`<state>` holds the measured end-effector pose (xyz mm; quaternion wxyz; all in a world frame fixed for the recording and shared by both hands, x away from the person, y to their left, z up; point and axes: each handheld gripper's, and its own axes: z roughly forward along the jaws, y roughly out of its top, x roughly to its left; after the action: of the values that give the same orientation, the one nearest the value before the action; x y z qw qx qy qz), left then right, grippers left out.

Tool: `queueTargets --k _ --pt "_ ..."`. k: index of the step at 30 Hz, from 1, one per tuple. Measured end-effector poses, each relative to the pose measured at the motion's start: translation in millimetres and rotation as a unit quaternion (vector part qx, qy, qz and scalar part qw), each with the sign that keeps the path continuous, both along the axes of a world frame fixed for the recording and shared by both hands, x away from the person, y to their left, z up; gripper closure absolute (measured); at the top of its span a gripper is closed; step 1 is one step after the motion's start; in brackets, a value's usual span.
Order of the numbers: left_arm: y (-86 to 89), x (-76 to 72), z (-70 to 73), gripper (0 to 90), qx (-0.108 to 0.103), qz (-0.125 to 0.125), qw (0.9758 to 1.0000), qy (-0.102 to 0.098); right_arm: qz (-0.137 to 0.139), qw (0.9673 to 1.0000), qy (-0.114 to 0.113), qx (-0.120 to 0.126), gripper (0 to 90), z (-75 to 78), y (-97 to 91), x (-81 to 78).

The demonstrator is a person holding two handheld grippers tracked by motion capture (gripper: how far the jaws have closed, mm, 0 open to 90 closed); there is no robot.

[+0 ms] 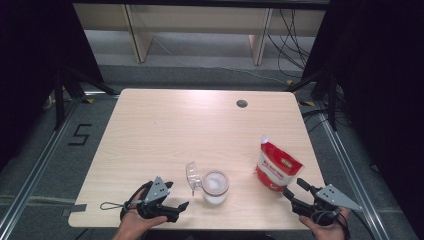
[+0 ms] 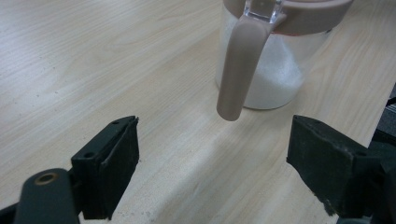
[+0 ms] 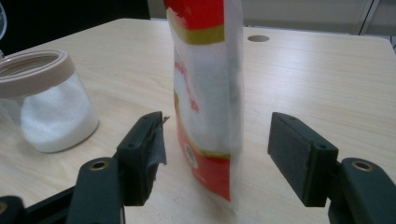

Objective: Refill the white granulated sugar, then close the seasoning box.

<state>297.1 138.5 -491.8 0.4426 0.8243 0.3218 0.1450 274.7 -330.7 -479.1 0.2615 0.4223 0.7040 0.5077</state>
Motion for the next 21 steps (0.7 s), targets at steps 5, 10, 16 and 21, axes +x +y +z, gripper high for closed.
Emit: queueTargets --k 5,10,16,21 --pt "-1.3 0.0 -1.5 16.5 -0.009 0.007 0.9999 -0.001 -0.007 0.9999 0.013 -0.009 35.3 -2.1 -4.3 -5.9" --pt "-0.7 0.1 -1.6 16.5 -0.01 0.007 0.9999 -0.002 -0.002 0.9997 0.023 -0.012 34.5 -2.9 -4.8 -8.7" --pt "-0.9 0.7 -1.1 16.5 -0.003 0.007 1.0 0.001 0.003 0.9995 0.029 -0.013 34.2 -3.7 -1.5 -10.1" --pt "-0.5 0.3 -0.8 16.5 -0.009 0.005 0.9999 -0.002 0.007 0.9993 0.028 -0.025 33.8 -4.1 0.1 -9.5"
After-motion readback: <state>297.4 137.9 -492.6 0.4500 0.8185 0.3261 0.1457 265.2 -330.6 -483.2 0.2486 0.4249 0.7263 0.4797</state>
